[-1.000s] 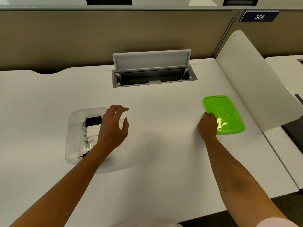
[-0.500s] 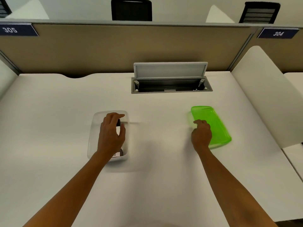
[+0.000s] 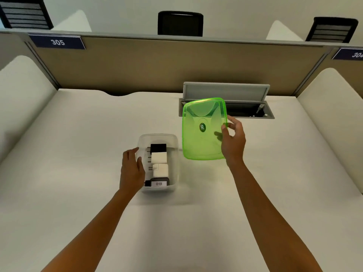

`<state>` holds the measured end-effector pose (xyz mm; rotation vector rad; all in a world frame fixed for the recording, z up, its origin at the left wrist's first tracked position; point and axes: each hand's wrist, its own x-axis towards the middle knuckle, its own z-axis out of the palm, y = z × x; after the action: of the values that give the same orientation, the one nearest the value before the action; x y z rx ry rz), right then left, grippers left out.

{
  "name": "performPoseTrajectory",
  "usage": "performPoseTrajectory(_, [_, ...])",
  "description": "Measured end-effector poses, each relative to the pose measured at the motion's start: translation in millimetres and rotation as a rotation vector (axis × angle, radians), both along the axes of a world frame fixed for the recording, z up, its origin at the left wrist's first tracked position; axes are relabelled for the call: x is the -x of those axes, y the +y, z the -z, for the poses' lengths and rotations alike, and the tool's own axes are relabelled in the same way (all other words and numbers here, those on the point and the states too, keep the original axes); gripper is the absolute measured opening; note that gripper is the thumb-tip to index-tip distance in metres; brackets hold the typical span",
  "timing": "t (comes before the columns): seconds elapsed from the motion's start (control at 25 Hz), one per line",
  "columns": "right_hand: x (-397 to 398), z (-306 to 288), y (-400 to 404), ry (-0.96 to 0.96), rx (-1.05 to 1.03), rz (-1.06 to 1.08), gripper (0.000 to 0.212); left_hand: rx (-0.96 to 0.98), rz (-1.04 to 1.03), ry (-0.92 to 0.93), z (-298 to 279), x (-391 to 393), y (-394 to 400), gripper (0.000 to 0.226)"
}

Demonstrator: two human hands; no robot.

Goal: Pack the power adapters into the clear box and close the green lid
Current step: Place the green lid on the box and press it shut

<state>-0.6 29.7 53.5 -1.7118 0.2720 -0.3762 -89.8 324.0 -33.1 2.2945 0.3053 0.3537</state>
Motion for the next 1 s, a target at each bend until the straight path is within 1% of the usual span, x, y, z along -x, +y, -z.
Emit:
performPoseTrajectory(0.04, [1,6,8,0.052,-0.156,-0.017,0.033,0.022,0.006,0.006,1,1,0,0.039])
performPoseTrajectory(0.08, [4,12,16,0.102,-0.269,-0.035,0.034,0.032,0.010,0.006,2,1,0,0.039])
performPoseTrajectory(0.12, [8,21,24,0.147,-0.323,-0.044,0.034,0.039,0.013,-0.002,2,1,-1,0.040])
performPoseTrajectory(0.24, [23,49,50,0.261,-0.395,-0.065,0.034,0.134,-0.022,-0.054,2,2,-2,0.038])
performPoseTrajectory(0.36, [40,68,75,0.384,-0.464,-0.103,0.034,0.308,-0.094,-0.058,3,2,-1,0.037])
performPoseTrajectory(0.52, [50,74,95,0.399,-0.420,-0.100,0.030,0.602,-0.204,0.034,0,2,-3,0.041])
performPoseTrajectory(0.6, [51,72,100,0.387,-0.316,-0.083,0.028,0.659,-0.230,0.057,0,5,-2,0.047])
performPoseTrajectory(0.72, [54,70,106,0.384,-0.177,-0.147,0.030,0.707,-0.242,0.071,-2,6,0,0.053])
performPoseTrajectory(0.8, [59,68,112,0.374,-0.127,-0.163,0.033,0.698,-0.239,0.065,-4,7,2,0.048])
performPoseTrajectory(0.92, [66,66,122,0.332,-0.056,-0.169,0.036,0.584,-0.203,0.059,-3,9,5,0.028])
performPoseTrajectory(1.0, [68,65,128,0.314,-0.009,-0.177,0.038,0.499,-0.166,0.072,-1,9,5,0.034])
